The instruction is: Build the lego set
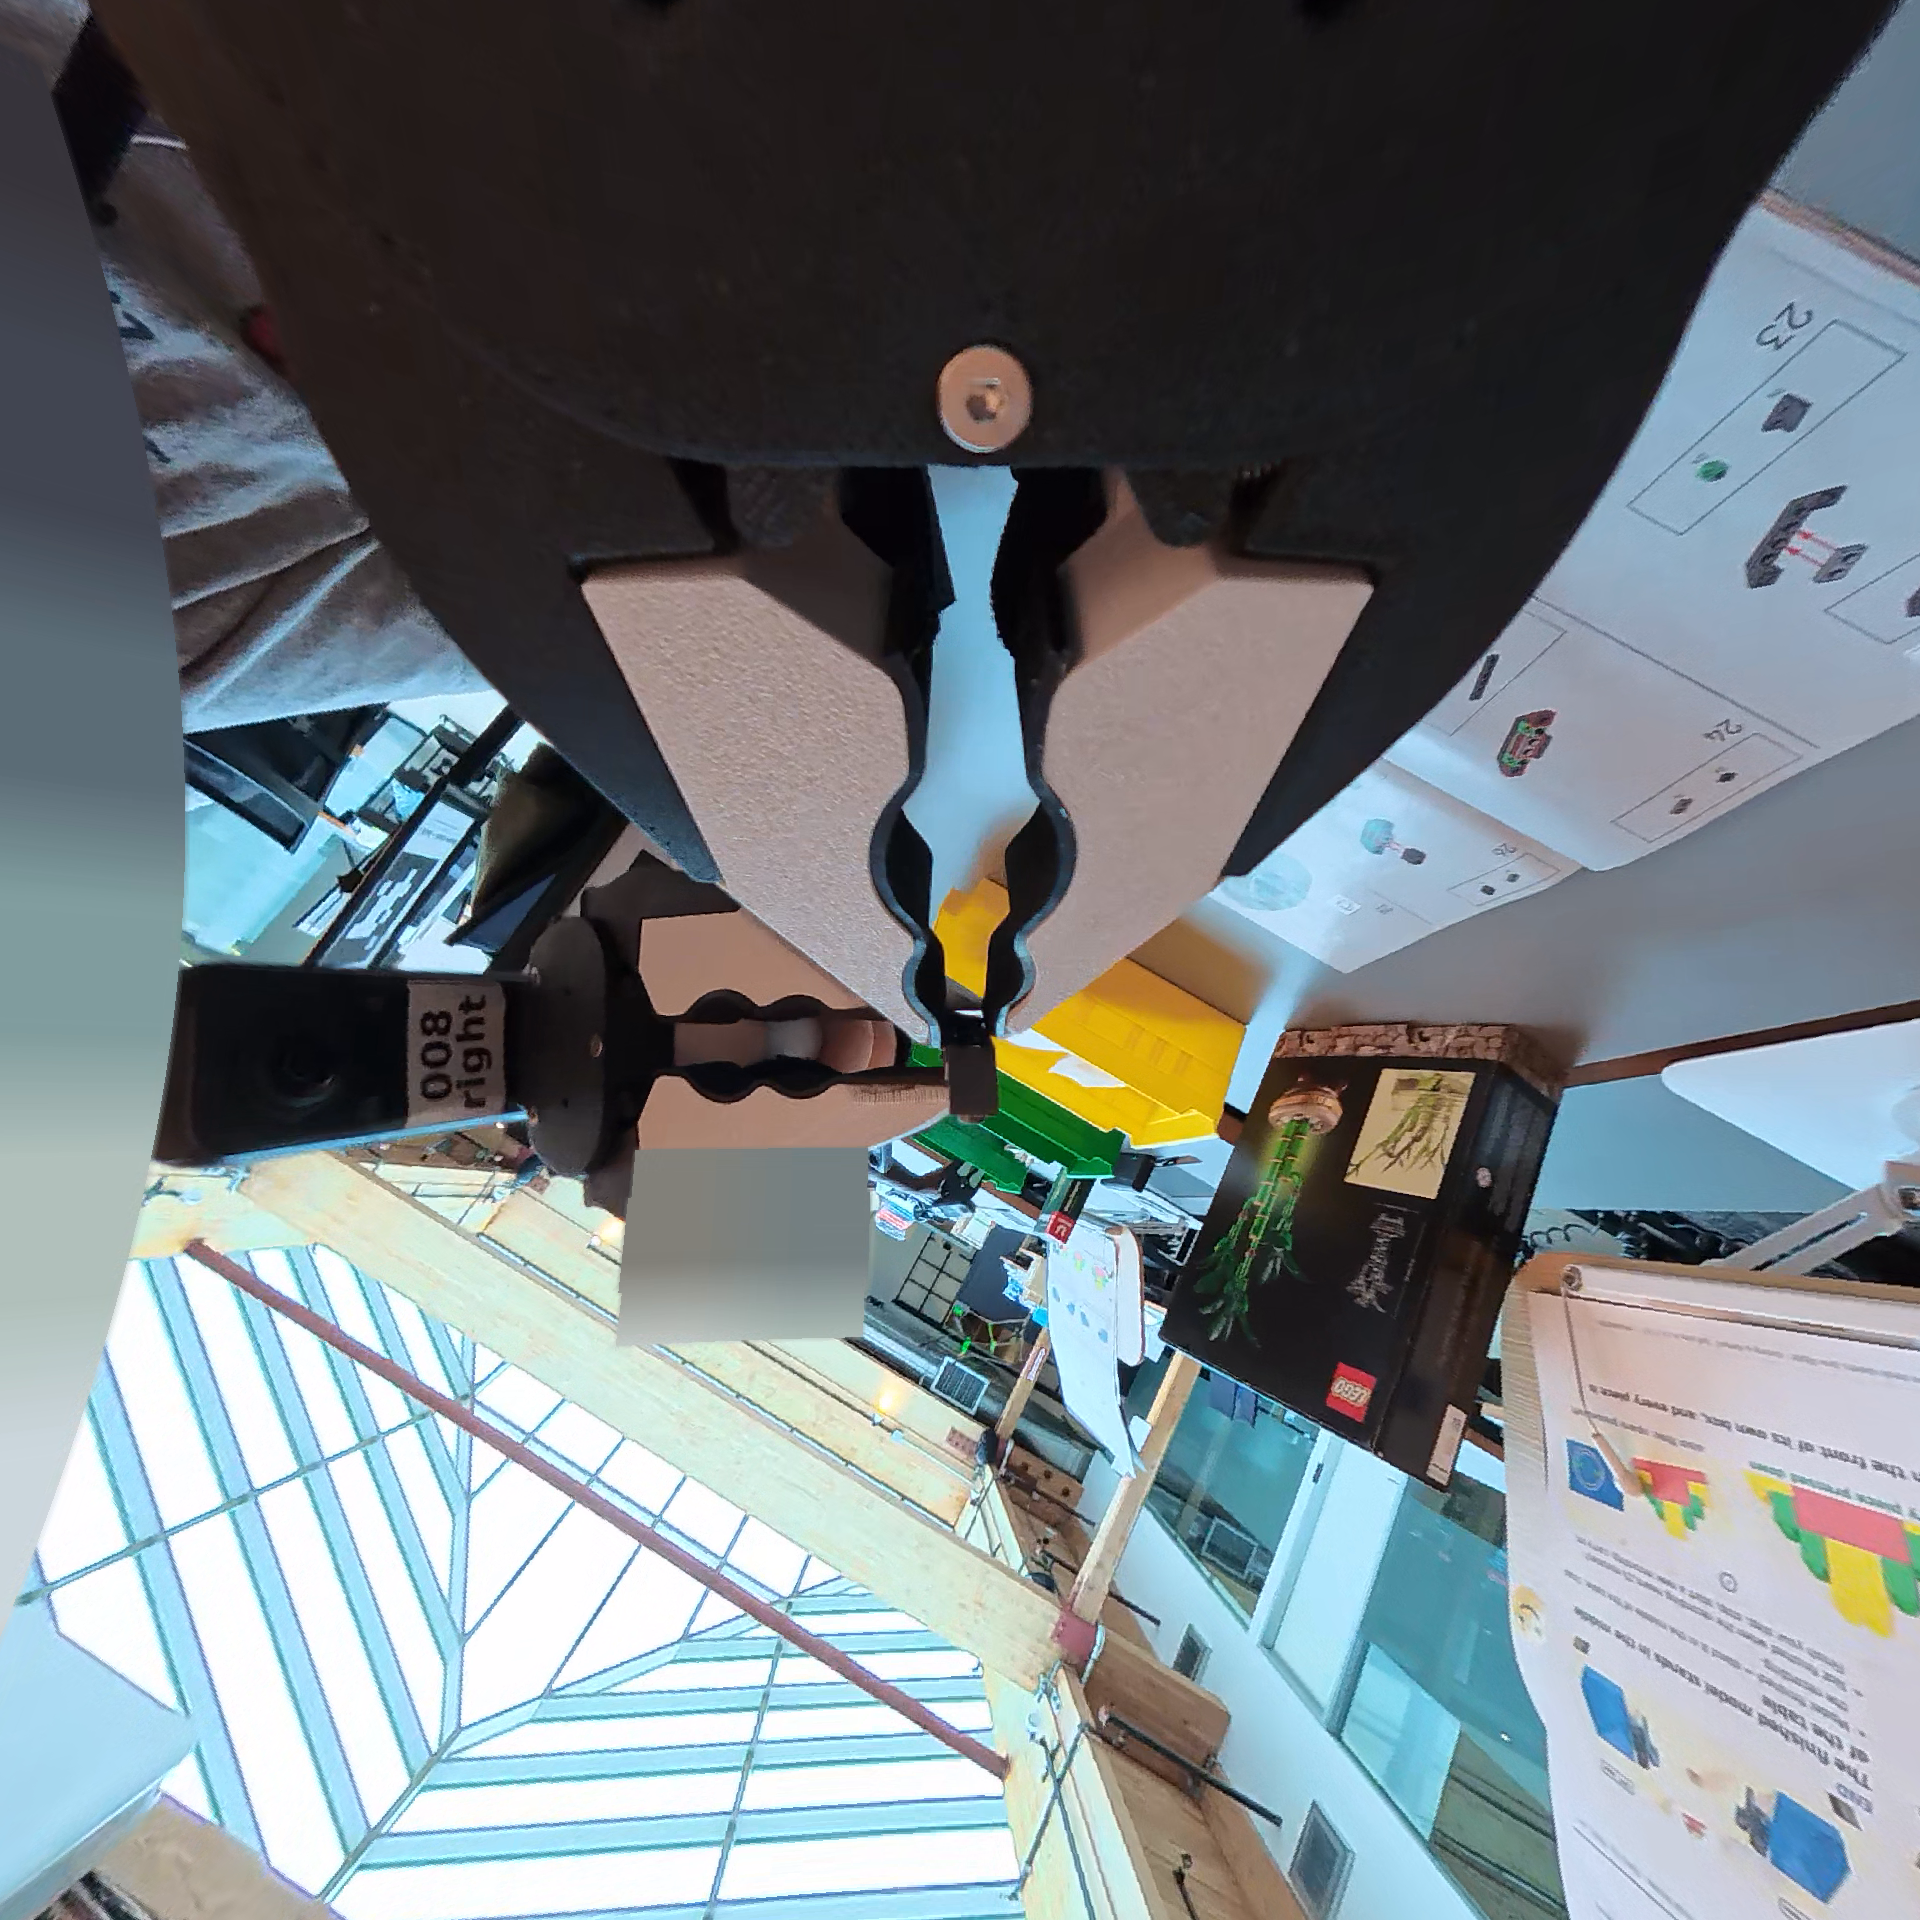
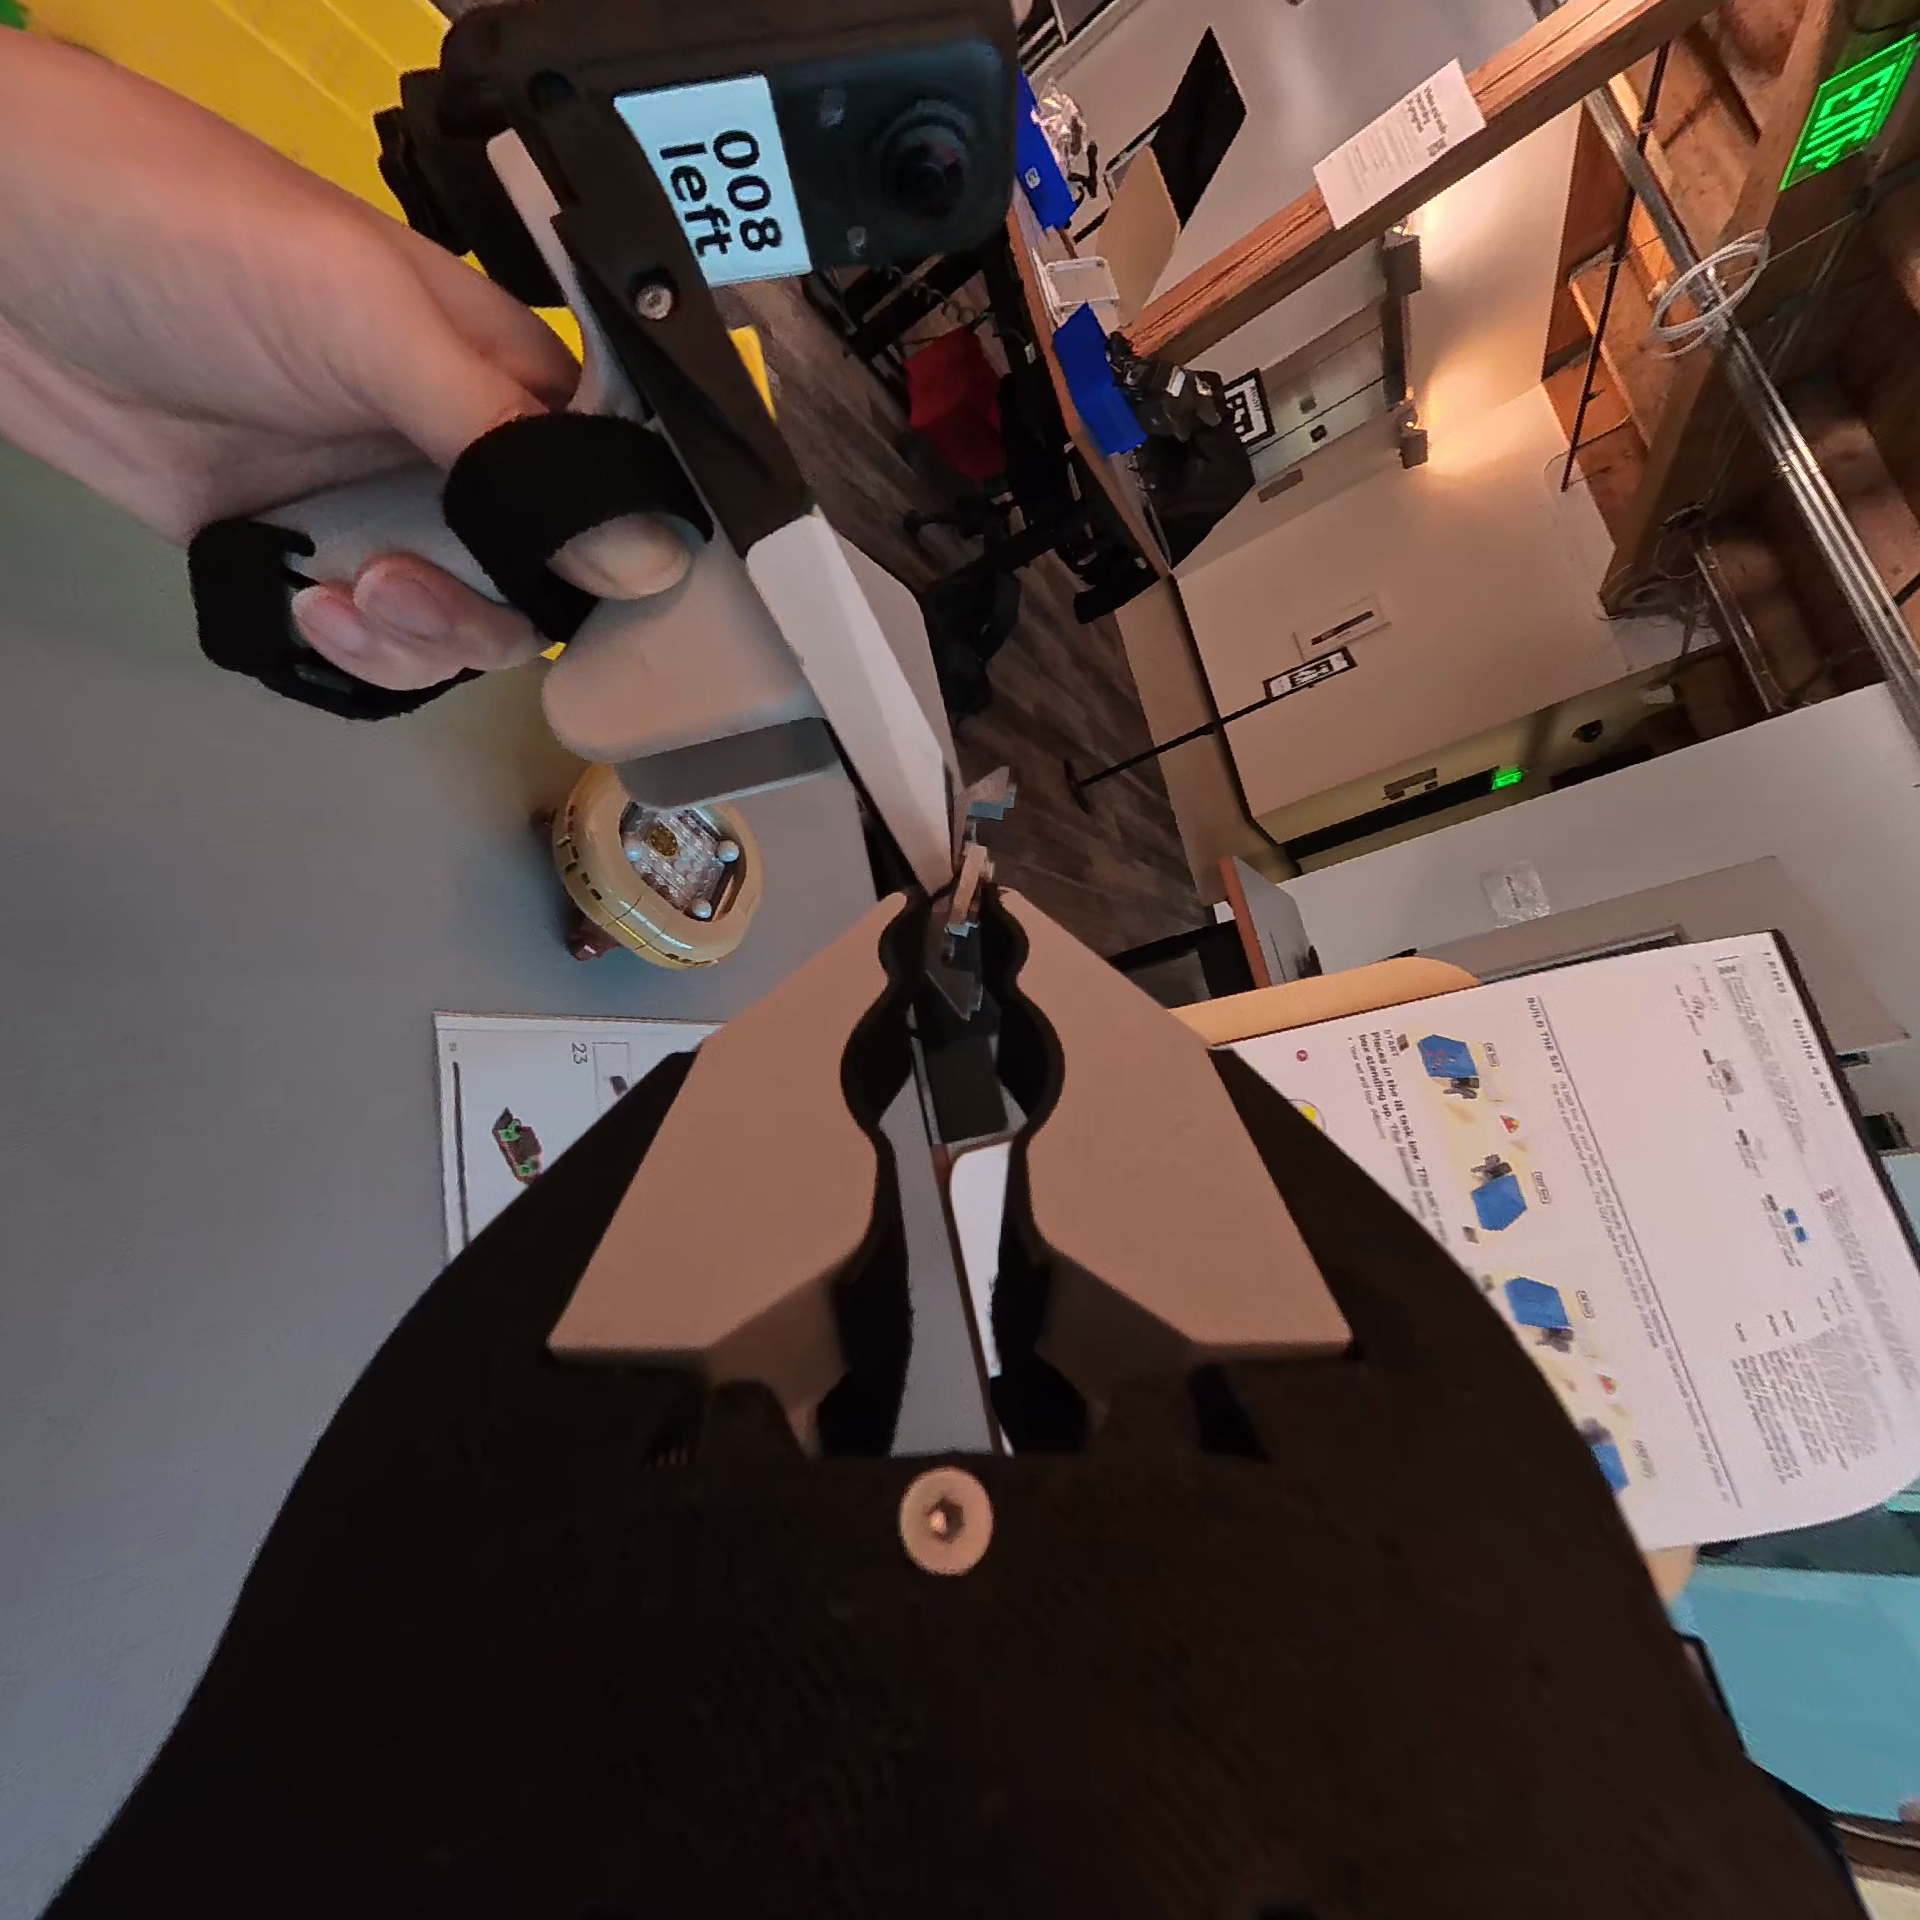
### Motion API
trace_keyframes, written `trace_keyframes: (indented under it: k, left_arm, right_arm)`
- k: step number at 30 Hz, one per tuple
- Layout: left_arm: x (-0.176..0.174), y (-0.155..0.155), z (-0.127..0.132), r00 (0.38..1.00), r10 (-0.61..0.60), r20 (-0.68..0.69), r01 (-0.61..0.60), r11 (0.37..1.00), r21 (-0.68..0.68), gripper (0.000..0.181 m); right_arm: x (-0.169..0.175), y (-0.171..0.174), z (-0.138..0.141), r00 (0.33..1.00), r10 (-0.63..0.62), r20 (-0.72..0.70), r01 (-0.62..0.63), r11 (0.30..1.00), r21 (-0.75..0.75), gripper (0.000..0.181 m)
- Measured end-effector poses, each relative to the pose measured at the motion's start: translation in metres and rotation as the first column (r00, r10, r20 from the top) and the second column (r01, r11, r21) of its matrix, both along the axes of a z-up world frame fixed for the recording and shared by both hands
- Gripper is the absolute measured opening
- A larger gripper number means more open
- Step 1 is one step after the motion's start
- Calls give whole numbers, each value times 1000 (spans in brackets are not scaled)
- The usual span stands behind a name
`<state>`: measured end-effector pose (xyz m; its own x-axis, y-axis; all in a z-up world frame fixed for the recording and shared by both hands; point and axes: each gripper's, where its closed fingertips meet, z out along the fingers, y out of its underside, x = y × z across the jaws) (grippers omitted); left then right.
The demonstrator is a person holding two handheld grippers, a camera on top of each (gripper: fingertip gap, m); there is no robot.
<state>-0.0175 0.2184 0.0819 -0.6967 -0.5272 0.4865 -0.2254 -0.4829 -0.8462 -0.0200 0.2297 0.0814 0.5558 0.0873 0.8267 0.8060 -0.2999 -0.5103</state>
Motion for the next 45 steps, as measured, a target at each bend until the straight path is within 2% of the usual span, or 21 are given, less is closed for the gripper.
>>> trace_keyframes:
  k: [4,8,28,41,45]
  left_arm:
    - [2,-3,-4,1000,-7,0,7,999,33,5]
    - [5,-2,-7,1000,19,-2,-19,997,74,5]
    - [11,6,-8,997,71,-14,-70,996,62,5]
    - [10,0,-11,999,27,-26,-25,996,80,5]
    - [13,6,-7,998,59,-19,-57,993,106,20]
  right_arm:
    - [1,-3,-4,998,26,-55,-27,999,-24,8]
    - [4,-2,-6,999,21,-27,-22,1000,-20,8]
    - [10,8,-12,997,-43,57,44,999,-10,13]
    - [12,2,-14,997,-35,74,38,999,-37,9]
    - [16,-1,-13,996,-46,80,50,998,-45,7]
